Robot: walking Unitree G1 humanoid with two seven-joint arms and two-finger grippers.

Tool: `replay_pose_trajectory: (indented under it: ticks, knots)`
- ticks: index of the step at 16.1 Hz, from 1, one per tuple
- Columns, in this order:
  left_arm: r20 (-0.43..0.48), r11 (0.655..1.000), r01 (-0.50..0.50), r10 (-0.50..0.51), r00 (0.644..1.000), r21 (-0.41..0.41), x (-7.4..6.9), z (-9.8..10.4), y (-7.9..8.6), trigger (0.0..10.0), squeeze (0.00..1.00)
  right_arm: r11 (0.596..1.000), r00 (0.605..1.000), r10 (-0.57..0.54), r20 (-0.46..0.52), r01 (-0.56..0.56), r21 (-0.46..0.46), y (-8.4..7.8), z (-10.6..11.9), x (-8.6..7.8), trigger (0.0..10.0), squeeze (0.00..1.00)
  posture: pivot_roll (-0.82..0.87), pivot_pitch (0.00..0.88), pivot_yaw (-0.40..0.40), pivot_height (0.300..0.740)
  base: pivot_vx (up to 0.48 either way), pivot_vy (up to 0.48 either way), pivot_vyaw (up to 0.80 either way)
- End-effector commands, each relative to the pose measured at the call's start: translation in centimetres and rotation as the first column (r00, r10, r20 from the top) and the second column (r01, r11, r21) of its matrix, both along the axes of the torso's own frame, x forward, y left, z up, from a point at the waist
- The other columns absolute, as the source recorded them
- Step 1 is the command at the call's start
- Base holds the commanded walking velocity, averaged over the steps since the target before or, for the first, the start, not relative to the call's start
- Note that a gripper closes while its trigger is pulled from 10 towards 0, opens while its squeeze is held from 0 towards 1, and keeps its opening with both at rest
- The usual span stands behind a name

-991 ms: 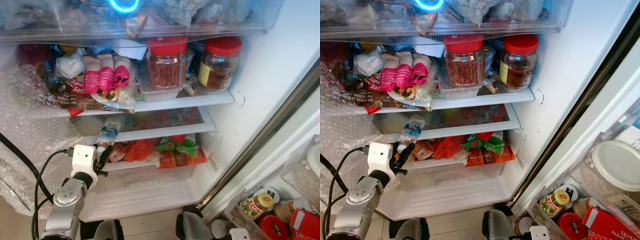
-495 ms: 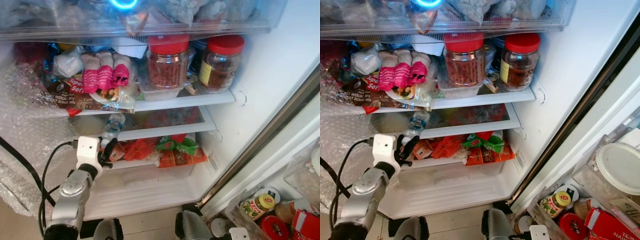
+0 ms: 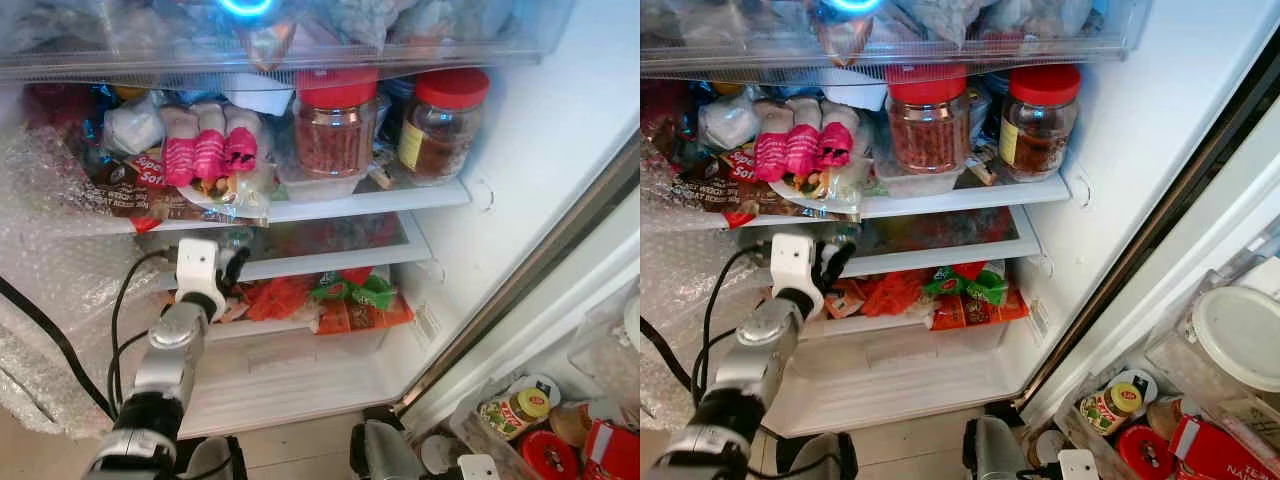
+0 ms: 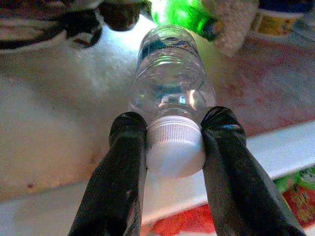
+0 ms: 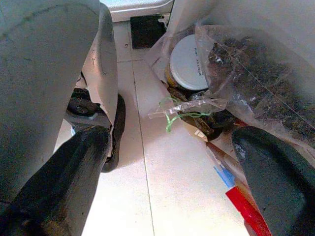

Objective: Restocking fridge

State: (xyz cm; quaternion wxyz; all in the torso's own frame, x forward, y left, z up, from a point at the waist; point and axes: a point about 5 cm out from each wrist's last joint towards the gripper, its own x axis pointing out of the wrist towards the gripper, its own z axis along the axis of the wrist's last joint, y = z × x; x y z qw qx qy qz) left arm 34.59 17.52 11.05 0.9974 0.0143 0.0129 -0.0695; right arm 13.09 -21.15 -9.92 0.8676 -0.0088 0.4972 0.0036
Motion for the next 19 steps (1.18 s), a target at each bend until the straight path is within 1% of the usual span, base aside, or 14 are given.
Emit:
replay_pose_trajectory:
  ticks: [1, 6, 14, 15, 16, 18, 19]
  knots:
    - [0.015, 1.0, -0.008, 0.008, 1.0, -0.004, 0.16, 0.18, -0.02, 10.0, 0.0, 1.0, 1.0, -0.011, -0.022, 0.011, 0.012, 0.23, -0.27, -0.64, 10.0, 0.0, -0.06, 0.094, -0.059, 0.618, 0.0, 0.0, 0.0]
    - [0.03, 0.999, -0.028, 0.027, 0.999, 0.02, -0.01, -0.16, 0.53, 10.0, 0.0, 1.0, 1.0, -0.011, -0.023, 0.011, 0.014, 0.27, -0.28, -0.64, 10.0, 0.0, -0.06, 0.095, -0.056, 0.618, 0.0, 0.0, 0.0]
    - [0.066, 0.999, -0.03, 0.028, 0.997, 0.024, 0.32, -0.01, 0.35, 10.0, 0.0, 1.0, 1.0, -0.011, -0.023, 0.012, 0.013, 0.27, -0.28, -0.65, 10.0, 0.0, -0.06, 0.095, -0.056, 0.618, 0.0, 0.0, 0.0]
    - [0.066, 0.999, -0.031, 0.029, 0.997, 0.025, 0.33, -0.01, 0.35, 10.0, 0.47, 1.0, 1.0, -0.012, -0.023, 0.012, 0.014, 0.27, -0.28, -0.65, 10.0, 0.0, -0.06, 0.095, -0.056, 0.618, 0.0, 0.0, 0.0]
    - [0.068, 0.999, -0.034, 0.032, 0.997, 0.031, 0.36, -0.07, 0.39, 10.0, 0.87, 1.0, 1.0, -0.013, -0.023, 0.013, 0.014, 0.28, -0.28, -0.66, 10.0, 0.0, -0.06, 0.097, -0.055, 0.618, 0.0, 0.0, 0.0]
    - [0.067, 0.998, -0.041, 0.038, 0.997, 0.039, 0.38, -0.14, 0.49, 10.0, 0.88, 1.0, 1.0, -0.014, -0.023, 0.014, 0.014, 0.3, -0.29, -0.67, 10.0, 0.0, -0.06, 0.097, -0.054, 0.618, 0.0, 0.0, 0.0]
    - [0.064, 0.998, -0.044, 0.041, 0.997, 0.041, 0.4, -0.17, 0.54, 10.0, 0.87, 1.0, 1.0, -0.014, -0.023, 0.015, 0.015, 0.32, -0.29, -0.66, 10.0, 0.0, -0.06, 0.098, -0.054, 0.618, 0.0, 0.0, 0.0]
